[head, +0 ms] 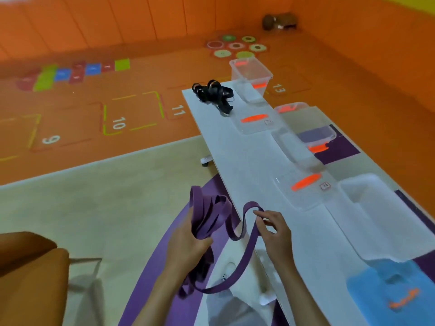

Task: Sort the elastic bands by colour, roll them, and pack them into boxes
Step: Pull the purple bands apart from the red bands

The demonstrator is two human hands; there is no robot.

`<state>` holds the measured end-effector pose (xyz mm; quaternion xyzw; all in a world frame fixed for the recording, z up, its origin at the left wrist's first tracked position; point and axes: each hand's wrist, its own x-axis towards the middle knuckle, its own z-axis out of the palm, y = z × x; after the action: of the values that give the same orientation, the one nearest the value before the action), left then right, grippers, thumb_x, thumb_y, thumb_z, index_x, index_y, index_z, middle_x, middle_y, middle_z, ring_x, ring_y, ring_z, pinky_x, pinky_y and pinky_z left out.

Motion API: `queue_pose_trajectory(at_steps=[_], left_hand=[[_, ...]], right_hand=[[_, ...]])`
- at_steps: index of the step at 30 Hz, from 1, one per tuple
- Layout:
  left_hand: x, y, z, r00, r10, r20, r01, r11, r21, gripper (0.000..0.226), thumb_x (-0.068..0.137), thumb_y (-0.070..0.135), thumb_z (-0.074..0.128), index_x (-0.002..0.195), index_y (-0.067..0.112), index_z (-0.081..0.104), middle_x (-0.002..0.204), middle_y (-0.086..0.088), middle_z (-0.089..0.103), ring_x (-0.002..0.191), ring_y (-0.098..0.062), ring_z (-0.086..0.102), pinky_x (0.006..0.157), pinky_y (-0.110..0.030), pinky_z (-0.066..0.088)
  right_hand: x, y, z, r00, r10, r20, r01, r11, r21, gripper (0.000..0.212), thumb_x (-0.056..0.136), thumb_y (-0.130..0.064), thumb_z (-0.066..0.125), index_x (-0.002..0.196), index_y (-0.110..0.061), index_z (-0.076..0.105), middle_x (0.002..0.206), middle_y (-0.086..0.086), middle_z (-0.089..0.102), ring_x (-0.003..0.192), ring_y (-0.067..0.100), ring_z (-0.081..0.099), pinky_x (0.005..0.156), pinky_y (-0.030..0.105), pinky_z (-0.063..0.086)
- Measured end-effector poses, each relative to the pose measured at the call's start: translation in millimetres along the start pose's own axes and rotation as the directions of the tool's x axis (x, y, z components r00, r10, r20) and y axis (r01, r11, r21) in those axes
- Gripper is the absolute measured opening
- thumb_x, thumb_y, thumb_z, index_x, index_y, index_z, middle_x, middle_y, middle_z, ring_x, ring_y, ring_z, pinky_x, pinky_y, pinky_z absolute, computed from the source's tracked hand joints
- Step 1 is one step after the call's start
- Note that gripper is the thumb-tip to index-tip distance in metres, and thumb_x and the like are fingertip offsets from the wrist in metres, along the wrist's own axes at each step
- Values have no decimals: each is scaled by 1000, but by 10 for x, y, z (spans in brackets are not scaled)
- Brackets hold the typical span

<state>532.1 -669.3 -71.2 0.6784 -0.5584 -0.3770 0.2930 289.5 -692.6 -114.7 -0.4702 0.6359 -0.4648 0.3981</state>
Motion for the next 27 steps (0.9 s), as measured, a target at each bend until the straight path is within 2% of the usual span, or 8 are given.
queue_pose_trajectory(at_steps=[2, 4, 9, 14, 16, 19, 23, 27], left_hand=[[470, 168, -42, 999, 31, 25, -32, 999, 22, 84, 71, 25, 68, 145, 56, 43, 100, 33, 70, 83, -3, 71, 70, -34, 62], [906, 342, -49, 995, 82, 52, -84, 995, 48, 84, 73, 22, 70, 140, 63, 40, 101, 35, 69, 83, -1, 70, 68, -30, 60], [1891, 738, 27, 979, 151, 135, -163, 983, 87, 83, 75, 18, 72, 144, 52, 43, 96, 24, 73, 79, -7, 70, 73, -40, 61], [2716, 996, 309, 937, 203, 285, -248, 960, 132, 81, 74, 22, 72, 145, 47, 42, 96, 19, 72, 82, -12, 68, 71, -34, 58], [3053, 1043, 459, 910, 221, 350, -281, 951, 131, 79, 74, 23, 73, 144, 46, 43, 96, 20, 72, 82, -12, 68, 70, -31, 56], [3598, 1110, 726, 859, 223, 460, -309, 943, 120, 79, 73, 26, 72, 143, 46, 42, 95, 18, 71, 80, -12, 68, 71, -35, 58], [4261, 1171, 1112, 766, 206, 609, -335, 936, 105, 80, 72, 26, 71, 141, 50, 39, 92, 14, 71, 78, -14, 68, 72, -41, 60], [4728, 1153, 1479, 685, 178, 707, -363, 924, 119, 82, 80, 26, 76, 147, 47, 35, 105, 14, 73, 90, -21, 72, 84, -46, 60]], right_hand=[[413, -83, 93, 1000, -5, 9, 5, 1000, 11, 24, 100, -11, 71, 104, -33, 80, 112, -3, 65, 96, 2, 70, 72, 19, 57], [779, -165, 149, 1000, -8, 10, 7, 1000, 28, 27, 101, -13, 70, 102, -38, 80, 112, -8, 64, 98, 3, 70, 72, 18, 56], [1506, -243, 219, 993, 95, -67, -82, 982, 168, 21, 105, -22, 65, 110, -32, 82, 112, -12, 65, 105, 13, 71, 86, 42, 63], [2016, -179, 241, 948, 262, -179, -191, 923, 335, 25, 110, -17, 55, 116, -19, 79, 121, 0, 65, 116, 21, 69, 91, 42, 64], [2172, -114, 268, 925, 311, -219, -224, 911, 347, 24, 110, -17, 55, 116, -16, 78, 124, 2, 65, 118, 19, 68, 96, 40, 61], [2408, -30, 327, 905, 333, -265, -267, 929, 257, 21, 109, -21, 56, 107, -25, 77, 123, -3, 68, 115, 9, 67, 98, 22, 51], [2730, 62, 452, 847, 419, -328, -357, 904, 234, 21, 109, -20, 57, 103, -30, 74, 119, -4, 72, 114, 11, 66, 106, 36, 48], [3038, 194, 565, 791, 511, -335, -459, 859, 226, 22, 109, -32, 57, 124, -27, 72, 132, -10, 71, 120, 4, 65, 108, 31, 49]])
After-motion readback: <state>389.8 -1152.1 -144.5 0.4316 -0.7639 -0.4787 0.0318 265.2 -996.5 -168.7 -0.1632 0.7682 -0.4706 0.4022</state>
